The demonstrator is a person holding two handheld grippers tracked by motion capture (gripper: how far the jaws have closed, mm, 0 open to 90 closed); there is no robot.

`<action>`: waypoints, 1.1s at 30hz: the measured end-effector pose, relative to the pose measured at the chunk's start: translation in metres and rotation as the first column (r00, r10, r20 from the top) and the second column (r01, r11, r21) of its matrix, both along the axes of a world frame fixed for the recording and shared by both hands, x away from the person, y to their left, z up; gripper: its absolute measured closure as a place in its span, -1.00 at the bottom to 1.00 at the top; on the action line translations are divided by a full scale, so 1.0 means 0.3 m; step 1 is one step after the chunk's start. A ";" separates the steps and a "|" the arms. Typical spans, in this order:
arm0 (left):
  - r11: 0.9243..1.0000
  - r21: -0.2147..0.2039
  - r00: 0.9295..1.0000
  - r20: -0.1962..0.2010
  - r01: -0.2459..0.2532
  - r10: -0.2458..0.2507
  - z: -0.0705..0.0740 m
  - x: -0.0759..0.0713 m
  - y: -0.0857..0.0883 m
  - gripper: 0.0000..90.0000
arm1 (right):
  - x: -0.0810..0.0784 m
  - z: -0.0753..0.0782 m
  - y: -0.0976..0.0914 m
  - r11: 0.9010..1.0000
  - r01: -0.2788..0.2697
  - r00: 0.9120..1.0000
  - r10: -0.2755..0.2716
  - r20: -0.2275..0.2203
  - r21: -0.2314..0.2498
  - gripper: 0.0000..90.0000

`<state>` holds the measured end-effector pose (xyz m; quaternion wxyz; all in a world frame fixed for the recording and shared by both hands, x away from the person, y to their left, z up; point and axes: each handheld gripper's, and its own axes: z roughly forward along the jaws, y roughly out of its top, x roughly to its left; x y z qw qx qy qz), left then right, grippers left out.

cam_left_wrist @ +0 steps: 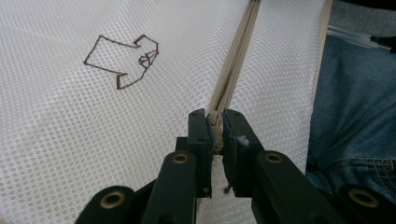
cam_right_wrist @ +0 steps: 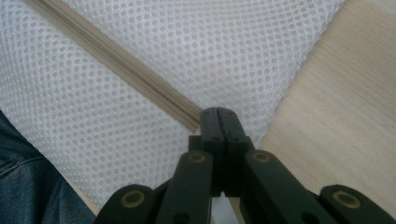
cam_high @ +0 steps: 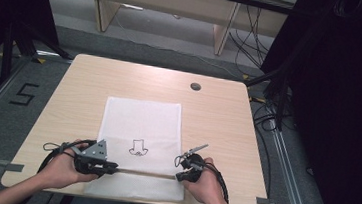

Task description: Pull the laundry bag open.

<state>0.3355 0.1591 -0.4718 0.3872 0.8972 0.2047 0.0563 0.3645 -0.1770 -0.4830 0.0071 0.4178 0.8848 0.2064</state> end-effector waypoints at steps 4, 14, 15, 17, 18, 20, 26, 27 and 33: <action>1.000 0.000 1.000 0.001 -0.017 0.017 -0.004 -0.006 0.012 0.82 | 0.001 0.000 -0.001 1.000 0.000 1.000 0.000 -0.001 0.001 1.00; 0.999 -0.011 0.999 -0.007 -0.035 0.035 -0.005 -0.014 0.033 0.82 | 0.000 0.000 0.000 1.000 -0.001 1.000 0.001 -0.001 0.001 1.00; 0.999 -0.006 0.999 -0.006 -0.033 0.033 -0.005 -0.014 0.034 0.82 | 0.001 0.000 0.000 1.000 -0.001 1.000 0.001 0.000 0.001 1.00; 0.999 -0.014 0.999 -0.007 -0.032 0.032 -0.005 -0.014 0.034 0.82 | 0.001 0.000 -0.001 1.000 0.000 1.000 0.000 -0.001 0.002 1.00; 0.999 -0.016 0.999 -0.006 -0.037 0.037 -0.004 -0.015 0.034 0.82 | 0.001 0.000 -0.001 1.000 0.001 1.000 -0.001 -0.002 0.003 1.00; 0.999 -0.028 0.999 -0.008 -0.043 0.043 0.000 -0.014 0.041 0.82 | 0.003 -0.002 -0.002 1.000 -0.010 1.000 0.010 0.007 0.006 1.00; 0.998 -0.026 0.998 -0.023 -0.063 0.062 -0.005 -0.021 0.064 0.82 | 0.003 -0.002 -0.002 1.000 -0.011 1.000 0.011 0.008 0.005 1.00; 0.999 -0.013 0.999 -0.005 -0.047 0.047 -0.002 -0.018 0.071 0.82 | 0.005 -0.003 -0.004 1.000 -0.025 1.000 0.025 0.013 0.009 1.00; 0.997 -0.019 0.997 -0.021 -0.069 0.068 -0.008 -0.024 0.084 0.82 | 0.003 -0.002 -0.002 1.000 -0.013 1.000 0.013 0.008 0.008 1.00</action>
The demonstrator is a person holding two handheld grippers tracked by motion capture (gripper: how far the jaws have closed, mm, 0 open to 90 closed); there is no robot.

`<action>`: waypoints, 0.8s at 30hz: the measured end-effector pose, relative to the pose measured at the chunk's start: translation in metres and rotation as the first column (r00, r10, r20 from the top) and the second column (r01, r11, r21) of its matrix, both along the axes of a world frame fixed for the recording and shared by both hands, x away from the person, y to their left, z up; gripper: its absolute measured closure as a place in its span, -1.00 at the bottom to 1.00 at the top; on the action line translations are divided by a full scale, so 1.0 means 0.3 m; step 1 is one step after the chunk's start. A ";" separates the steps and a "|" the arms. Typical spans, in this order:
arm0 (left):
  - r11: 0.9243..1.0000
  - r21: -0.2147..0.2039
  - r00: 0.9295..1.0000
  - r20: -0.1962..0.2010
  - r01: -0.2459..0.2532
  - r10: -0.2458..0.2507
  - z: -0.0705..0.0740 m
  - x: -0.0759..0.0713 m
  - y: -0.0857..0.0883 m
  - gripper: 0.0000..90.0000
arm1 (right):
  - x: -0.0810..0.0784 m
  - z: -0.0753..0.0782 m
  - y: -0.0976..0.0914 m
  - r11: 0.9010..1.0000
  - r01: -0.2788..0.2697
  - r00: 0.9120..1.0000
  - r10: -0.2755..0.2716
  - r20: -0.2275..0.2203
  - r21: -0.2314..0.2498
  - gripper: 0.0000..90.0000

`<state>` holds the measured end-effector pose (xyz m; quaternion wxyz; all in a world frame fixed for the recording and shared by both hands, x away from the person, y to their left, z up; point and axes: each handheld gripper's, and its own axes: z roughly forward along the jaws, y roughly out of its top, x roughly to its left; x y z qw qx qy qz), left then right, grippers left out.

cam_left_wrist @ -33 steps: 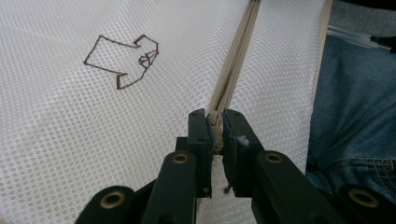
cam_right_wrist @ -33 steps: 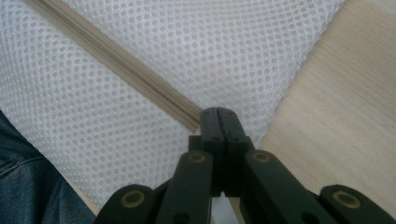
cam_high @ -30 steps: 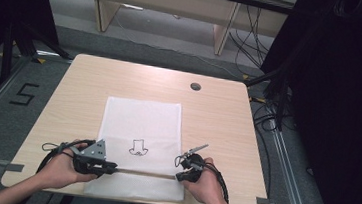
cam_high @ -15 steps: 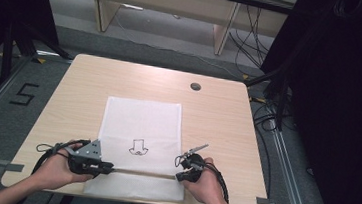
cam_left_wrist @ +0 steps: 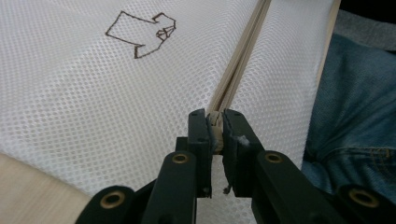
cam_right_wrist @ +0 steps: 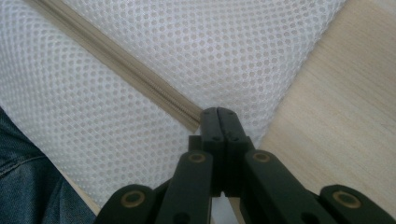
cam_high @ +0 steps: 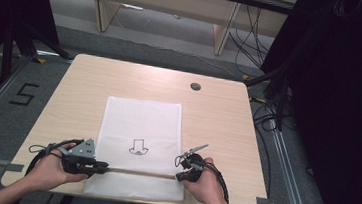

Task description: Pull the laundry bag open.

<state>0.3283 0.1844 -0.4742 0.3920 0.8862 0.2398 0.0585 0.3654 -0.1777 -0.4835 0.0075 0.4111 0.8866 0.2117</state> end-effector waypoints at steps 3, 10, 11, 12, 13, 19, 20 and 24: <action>1.000 0.014 1.000 0.009 -0.007 0.007 0.001 -0.002 0.009 0.82 | -0.002 0.002 0.002 1.000 0.015 1.000 -0.015 -0.012 -0.006 1.00; 1.000 0.000 1.000 -0.003 -0.022 0.022 -0.003 -0.007 0.034 0.82 | 0.003 -0.001 -0.001 1.000 -0.011 1.000 0.011 0.005 0.001 1.00; 1.000 0.008 1.000 0.011 -0.011 0.011 -0.001 -0.005 0.035 0.82 | 0.003 -0.001 -0.001 1.000 -0.011 1.000 0.011 0.005 0.000 1.00; 1.000 0.009 1.000 0.012 -0.015 0.015 -0.002 -0.005 0.036 0.82 | 0.003 -0.001 -0.001 1.000 -0.011 1.000 0.011 0.005 0.000 1.00; 1.000 -0.005 1.000 -0.002 -0.030 0.030 -0.004 -0.007 0.036 0.82 | 0.003 -0.001 -0.001 1.000 -0.013 1.000 0.013 0.008 0.000 1.00; 1.000 0.008 1.000 0.011 -0.015 0.015 -0.003 -0.001 0.041 0.82 | 0.000 0.000 0.000 1.000 0.004 1.000 -0.004 -0.003 0.001 1.00; 1.000 0.001 1.000 0.007 -0.019 0.019 -0.003 -0.002 0.040 0.82 | -0.001 0.001 0.000 1.000 0.006 1.000 -0.006 -0.005 0.001 1.00; 1.000 -0.010 1.000 -0.010 -0.026 0.026 -0.005 -0.002 0.040 0.82 | -0.003 0.001 0.002 1.000 0.015 1.000 -0.015 -0.013 0.005 1.00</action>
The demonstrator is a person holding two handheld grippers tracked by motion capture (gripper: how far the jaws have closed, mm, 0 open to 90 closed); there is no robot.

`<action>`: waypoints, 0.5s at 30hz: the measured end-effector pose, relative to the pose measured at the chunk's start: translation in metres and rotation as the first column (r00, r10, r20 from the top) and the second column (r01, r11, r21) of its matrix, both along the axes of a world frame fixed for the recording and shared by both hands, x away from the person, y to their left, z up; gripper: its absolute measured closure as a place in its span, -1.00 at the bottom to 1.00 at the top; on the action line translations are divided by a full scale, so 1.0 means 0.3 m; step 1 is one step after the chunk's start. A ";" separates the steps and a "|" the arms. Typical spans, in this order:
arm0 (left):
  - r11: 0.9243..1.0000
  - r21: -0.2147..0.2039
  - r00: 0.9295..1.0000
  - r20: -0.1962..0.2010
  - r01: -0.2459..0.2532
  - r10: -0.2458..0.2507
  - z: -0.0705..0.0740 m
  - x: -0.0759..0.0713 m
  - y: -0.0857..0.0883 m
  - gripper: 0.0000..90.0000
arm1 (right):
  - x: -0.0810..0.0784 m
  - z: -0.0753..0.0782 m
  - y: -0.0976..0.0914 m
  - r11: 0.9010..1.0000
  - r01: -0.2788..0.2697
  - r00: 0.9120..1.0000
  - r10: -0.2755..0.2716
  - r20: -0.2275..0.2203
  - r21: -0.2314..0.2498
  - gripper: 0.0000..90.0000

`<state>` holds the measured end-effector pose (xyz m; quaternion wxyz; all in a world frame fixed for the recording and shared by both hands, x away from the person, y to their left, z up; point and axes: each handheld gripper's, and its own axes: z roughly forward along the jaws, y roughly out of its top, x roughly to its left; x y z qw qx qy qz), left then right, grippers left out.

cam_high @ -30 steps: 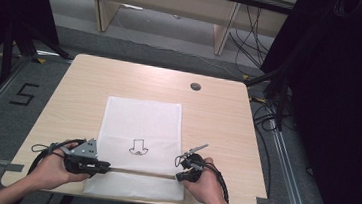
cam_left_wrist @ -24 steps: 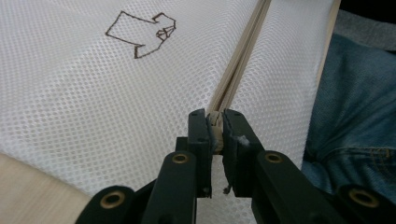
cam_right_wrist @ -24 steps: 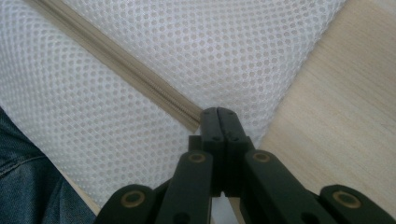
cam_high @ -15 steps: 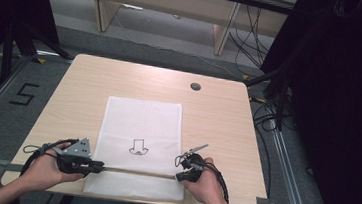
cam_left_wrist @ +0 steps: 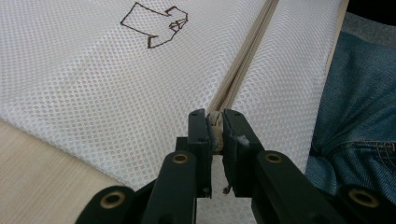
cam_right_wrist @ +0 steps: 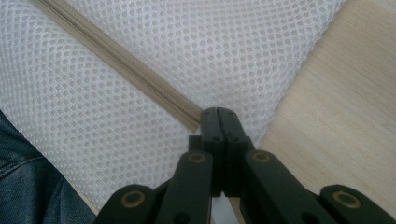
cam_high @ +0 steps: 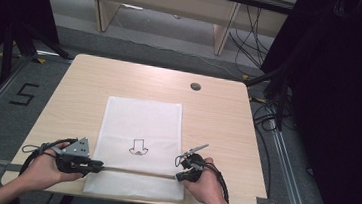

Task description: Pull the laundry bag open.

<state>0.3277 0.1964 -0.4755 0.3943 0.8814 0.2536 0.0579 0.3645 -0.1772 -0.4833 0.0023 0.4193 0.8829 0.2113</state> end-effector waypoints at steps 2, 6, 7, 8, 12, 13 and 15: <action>1.000 0.002 1.000 -0.002 0.001 -0.001 -0.001 0.002 0.001 0.82 | 0.001 0.000 -0.002 1.000 -0.008 1.000 0.008 0.008 -0.004 1.00; 1.000 0.025 1.000 0.002 -0.016 0.015 -0.001 0.005 0.003 0.82 | 0.001 0.000 -0.002 1.000 -0.005 1.000 0.005 0.003 -0.003 1.00; 0.994 0.105 0.999 0.042 -0.017 0.012 0.002 0.011 0.014 0.82 | 0.001 0.001 -0.001 1.000 -0.004 1.000 0.004 0.003 -0.003 1.00; 0.994 0.105 0.999 0.047 -0.021 0.017 0.002 0.015 0.026 0.82 | 0.002 0.000 -0.002 1.000 -0.008 1.000 0.008 0.009 -0.004 1.00; 0.997 0.050 0.999 0.006 -0.052 0.051 -0.003 0.011 0.073 0.82 | 0.004 0.000 -0.004 1.000 -0.008 1.000 0.008 0.004 -0.001 1.00; 0.997 0.036 0.998 0.005 -0.065 0.064 -0.007 0.007 0.076 0.82 | 0.005 -0.001 -0.003 1.000 -0.006 1.000 0.006 0.004 -0.004 1.00; 0.997 0.047 0.998 0.006 -0.059 0.059 -0.005 0.010 0.083 0.82 | 0.012 -0.004 -0.006 0.999 -0.044 0.999 0.045 0.025 -0.002 1.00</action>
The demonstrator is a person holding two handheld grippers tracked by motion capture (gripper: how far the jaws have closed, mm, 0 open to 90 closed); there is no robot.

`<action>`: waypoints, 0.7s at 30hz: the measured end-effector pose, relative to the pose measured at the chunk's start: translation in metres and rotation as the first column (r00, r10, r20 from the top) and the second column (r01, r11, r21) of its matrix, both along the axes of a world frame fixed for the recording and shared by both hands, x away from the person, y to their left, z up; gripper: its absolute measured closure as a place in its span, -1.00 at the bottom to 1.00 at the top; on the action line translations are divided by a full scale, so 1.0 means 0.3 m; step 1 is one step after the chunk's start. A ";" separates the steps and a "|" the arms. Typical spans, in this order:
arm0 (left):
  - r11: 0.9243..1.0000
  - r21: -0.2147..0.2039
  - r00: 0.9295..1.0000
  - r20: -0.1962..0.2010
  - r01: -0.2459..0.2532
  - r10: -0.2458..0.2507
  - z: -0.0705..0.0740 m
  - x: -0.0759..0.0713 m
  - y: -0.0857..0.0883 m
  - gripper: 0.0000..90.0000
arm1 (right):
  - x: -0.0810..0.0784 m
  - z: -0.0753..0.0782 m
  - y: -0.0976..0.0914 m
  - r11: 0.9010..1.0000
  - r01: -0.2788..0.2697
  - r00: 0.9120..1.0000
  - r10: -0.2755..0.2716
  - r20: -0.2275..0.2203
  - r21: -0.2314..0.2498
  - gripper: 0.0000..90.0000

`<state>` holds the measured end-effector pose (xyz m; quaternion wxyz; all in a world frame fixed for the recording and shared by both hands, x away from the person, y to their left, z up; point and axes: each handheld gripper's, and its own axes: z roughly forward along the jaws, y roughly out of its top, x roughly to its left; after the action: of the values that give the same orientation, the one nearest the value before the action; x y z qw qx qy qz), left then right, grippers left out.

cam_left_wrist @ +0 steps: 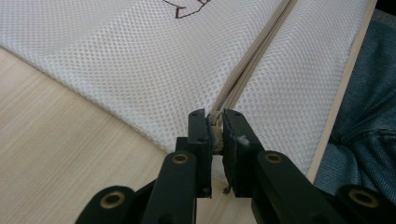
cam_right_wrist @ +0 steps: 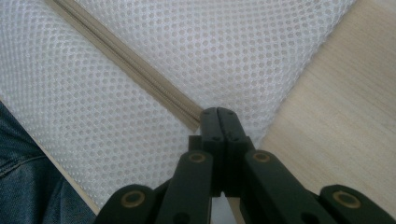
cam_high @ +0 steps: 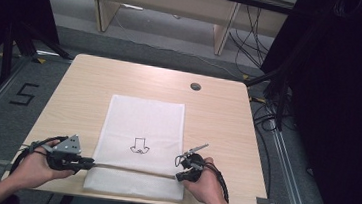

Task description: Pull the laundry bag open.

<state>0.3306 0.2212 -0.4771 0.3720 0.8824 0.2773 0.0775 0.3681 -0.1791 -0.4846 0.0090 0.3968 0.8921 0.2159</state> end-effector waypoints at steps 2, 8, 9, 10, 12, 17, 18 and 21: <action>1.000 -0.011 1.000 -0.006 -0.007 0.007 -0.002 0.003 0.003 0.82 | -0.005 0.002 0.003 1.000 0.029 0.999 -0.029 -0.017 -0.004 1.00; 1.000 0.017 1.000 -0.010 -0.014 0.014 -0.006 0.010 0.019 0.82 | -0.005 0.002 0.001 1.000 0.030 0.999 -0.030 -0.022 0.002 1.00; 1.000 0.021 1.000 -0.016 -0.017 0.017 -0.006 0.010 0.024 0.82 | -0.005 0.001 0.001 1.000 0.030 0.999 -0.030 -0.020 0.002 1.00; 0.999 0.029 1.000 -0.009 -0.027 0.027 -0.007 0.011 0.030 0.82 | -0.005 0.002 0.001 1.000 0.030 0.999 -0.030 -0.021 0.003 1.00; 0.999 0.027 0.999 -0.016 -0.032 0.033 -0.008 0.011 0.037 0.82 | -0.004 0.001 0.001 1.000 0.026 0.999 -0.026 -0.024 0.001 1.00; 0.998 0.047 0.998 -0.031 -0.045 0.047 -0.016 0.017 0.050 0.82 | -0.005 0.002 0.001 1.000 0.024 1.000 -0.024 -0.016 0.002 1.00; 0.998 0.044 0.998 -0.039 -0.046 0.048 -0.018 0.017 0.050 0.82 | -0.005 0.002 0.001 1.000 0.025 1.000 -0.025 -0.015 0.003 1.00; 0.996 0.070 0.998 -0.043 -0.046 0.050 -0.026 0.022 0.051 0.82 | -0.004 0.002 0.001 1.000 0.025 1.000 -0.025 -0.015 0.003 1.00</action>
<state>0.3370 0.2365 -0.4848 0.3332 0.8893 0.3038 0.0762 0.3668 -0.1788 -0.4841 0.0042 0.4098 0.8867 0.2141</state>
